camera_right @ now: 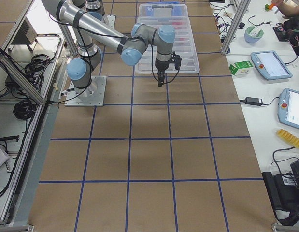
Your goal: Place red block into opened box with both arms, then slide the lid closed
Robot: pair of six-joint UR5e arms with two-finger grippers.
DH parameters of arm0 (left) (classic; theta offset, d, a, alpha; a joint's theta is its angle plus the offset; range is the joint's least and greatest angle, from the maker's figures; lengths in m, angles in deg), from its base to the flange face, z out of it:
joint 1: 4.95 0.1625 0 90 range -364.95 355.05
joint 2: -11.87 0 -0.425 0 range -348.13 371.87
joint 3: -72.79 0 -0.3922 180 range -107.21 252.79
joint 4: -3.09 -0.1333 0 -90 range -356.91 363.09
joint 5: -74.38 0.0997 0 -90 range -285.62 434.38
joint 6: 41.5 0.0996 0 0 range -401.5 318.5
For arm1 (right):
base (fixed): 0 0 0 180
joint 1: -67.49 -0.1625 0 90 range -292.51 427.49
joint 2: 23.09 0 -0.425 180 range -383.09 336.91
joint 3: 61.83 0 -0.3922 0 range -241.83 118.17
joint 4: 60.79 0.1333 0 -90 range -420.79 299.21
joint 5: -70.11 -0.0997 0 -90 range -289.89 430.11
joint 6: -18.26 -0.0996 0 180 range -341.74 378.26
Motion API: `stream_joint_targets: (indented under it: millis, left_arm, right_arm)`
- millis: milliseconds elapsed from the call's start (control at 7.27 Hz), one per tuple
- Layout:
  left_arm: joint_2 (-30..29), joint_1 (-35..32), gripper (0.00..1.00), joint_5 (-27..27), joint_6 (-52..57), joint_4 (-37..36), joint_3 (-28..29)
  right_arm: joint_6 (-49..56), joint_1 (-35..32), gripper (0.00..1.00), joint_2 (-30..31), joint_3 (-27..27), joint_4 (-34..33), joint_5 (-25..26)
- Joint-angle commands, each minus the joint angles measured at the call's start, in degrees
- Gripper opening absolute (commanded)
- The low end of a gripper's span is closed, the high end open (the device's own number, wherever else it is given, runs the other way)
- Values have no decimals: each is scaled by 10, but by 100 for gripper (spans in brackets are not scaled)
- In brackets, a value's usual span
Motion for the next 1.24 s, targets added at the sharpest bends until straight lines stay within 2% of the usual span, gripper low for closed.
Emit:
stream_joint_targets:
  millis: [0,275,688,1101]
  left_arm:
    - [51,-5,100,0,1,30,12]
    - [46,-15,100,0,1,26,7]
    - [45,-21,100,-1,1,22,6]
    - [45,-22,100,-6,0,22,6]
  right_arm:
    - [-24,-36,100,-1,0,-1,-19]
    - [-80,-75,100,-3,0,0,-31]
    - [-95,-158,100,-16,-1,-27,-41]
    - [-98,-165,100,-24,-17,-32,-40]
